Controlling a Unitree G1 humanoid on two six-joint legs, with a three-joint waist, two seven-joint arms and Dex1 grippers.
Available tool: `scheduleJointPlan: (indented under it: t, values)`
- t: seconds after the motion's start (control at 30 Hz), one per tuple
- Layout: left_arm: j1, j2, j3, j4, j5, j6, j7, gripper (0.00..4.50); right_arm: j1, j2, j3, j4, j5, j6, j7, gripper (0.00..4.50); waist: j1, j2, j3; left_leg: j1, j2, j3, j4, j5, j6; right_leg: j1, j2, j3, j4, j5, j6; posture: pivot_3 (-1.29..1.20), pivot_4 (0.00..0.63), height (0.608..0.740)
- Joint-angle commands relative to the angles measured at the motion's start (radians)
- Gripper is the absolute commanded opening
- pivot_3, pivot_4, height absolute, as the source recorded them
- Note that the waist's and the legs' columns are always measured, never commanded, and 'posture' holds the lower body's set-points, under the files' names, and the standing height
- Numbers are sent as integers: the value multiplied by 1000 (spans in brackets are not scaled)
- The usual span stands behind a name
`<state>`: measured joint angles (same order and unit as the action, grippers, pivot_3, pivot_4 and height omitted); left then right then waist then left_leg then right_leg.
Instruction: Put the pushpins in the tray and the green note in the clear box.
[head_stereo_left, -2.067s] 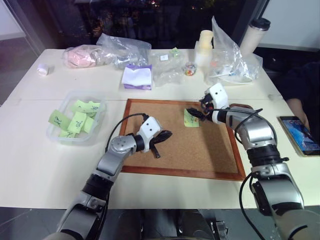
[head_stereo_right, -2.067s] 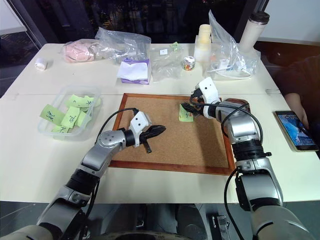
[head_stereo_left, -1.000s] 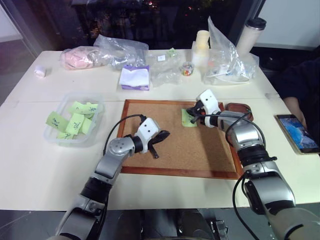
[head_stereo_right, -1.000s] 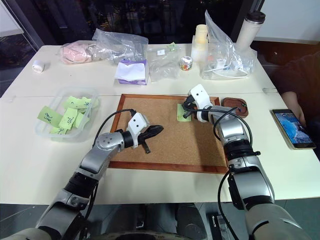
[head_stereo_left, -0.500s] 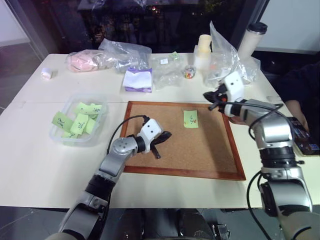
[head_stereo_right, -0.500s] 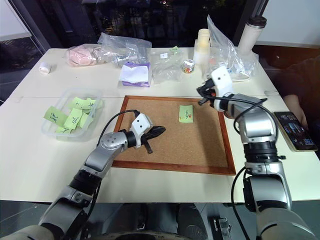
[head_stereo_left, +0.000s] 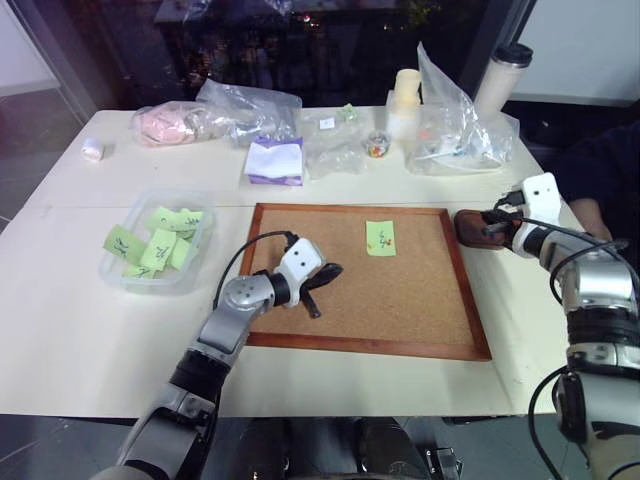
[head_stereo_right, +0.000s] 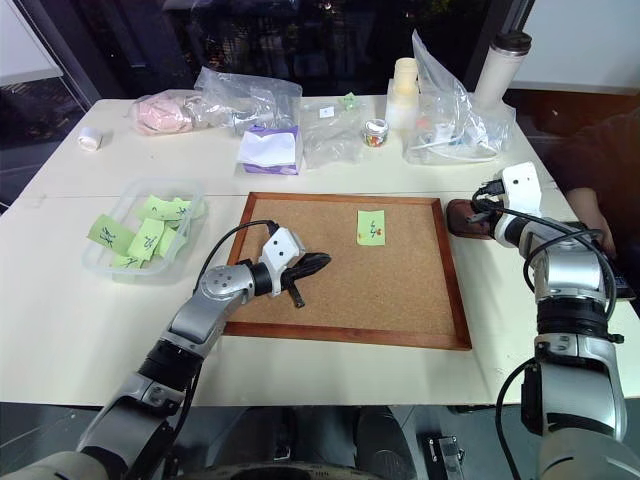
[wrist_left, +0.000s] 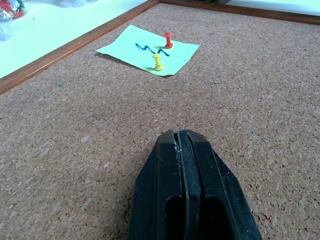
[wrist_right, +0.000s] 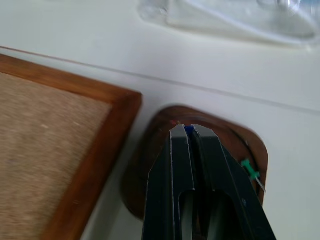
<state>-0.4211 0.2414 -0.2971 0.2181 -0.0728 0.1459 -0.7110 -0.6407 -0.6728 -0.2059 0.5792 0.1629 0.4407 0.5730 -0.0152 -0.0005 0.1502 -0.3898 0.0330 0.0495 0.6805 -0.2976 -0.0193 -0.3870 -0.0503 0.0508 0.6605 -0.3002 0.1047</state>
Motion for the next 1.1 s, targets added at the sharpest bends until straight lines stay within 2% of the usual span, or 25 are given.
scheduleJointPlan:
  t: [0.03, 0.23, 0.37, 0.4, 0.47, 0.53, 0.67, 0.87, 1.07, 1.1]
  values:
    - [48, 14, -20, 68, 41, 37, 11, 0, -30, 6, -11, 67, -2, -64, -10, 47, 0, 0, 0, 0, 0, 0, 0, 0, 0, 0, 0, 0, 0, 0, 0, 0, 150, 740]
    - [53, 20, -17, 60, 43, 38, 15, 0, -23, 28, 7, 153, -11, -115, -6, 47, -1, 0, 0, 0, 0, 0, 0, 0, 0, 0, 0, 0, -1, 0, 0, 0, 150, 740]
    - [54, 25, -16, 64, 46, 32, 16, 0, -22, 29, -3, 140, 7, -117, 5, 47, -2, 0, 0, 0, 0, 0, 0, 0, 0, 1, 0, 0, -1, 0, 0, 0, 150, 740]
    - [53, 25, -16, 65, 46, 32, 16, 0, -21, 28, -4, 127, 12, -111, 9, 582, -2, 0, 0, 0, 1, 0, 0, 0, 0, 1, 0, 0, -1, 0, 0, 0, 150, 740]
    - [51, 25, -17, 69, 47, 30, 17, 0, -20, 24, 2, 104, 9, -106, 14, 1317, -3, 0, 0, 0, 1, 0, 0, 0, 0, 0, 0, 0, -1, 0, 0, 0, 150, 740]
    - [50, 23, -18, 69, 47, 29, 17, 0, -16, 19, 5, 76, 7, -95, 15, 2464, -3, 1, 0, 0, 1, 0, -1, 0, 0, 0, 0, 0, -1, 0, 0, 0, 150, 740]
    - [47, 19, -19, 72, 45, 29, 17, 0, 4, 6, 5, -19, 11, -70, 19, 4438, -2, 1, 0, 0, 1, 0, -1, 0, 0, 0, 0, 0, -1, 0, 0, 0, 150, 740]
    - [50, 17, -20, 73, 44, 27, 16, 0, 45, 10, 8, -236, 49, 23, 53, 4438, -1, 0, 0, 0, 1, 0, -1, 0, 0, 0, 0, 0, -1, 0, 0, 0, 150, 740]
    - [51, 15, -17, 73, 44, 27, 20, 0, 109, 75, 85, -473, 99, 142, 90, 4438, -1, 0, 0, 0, 1, -1, -1, 0, 0, 0, 0, 0, -1, 0, 0, 0, 150, 740]
    - [51, 15, -16, 71, 43, 28, 20, 0, 116, 90, 96, -495, 102, 147, 90, 4212, -1, 0, 0, 0, 1, -1, -1, 0, 0, 0, 0, 0, -1, 0, 0, 0, 150, 740]
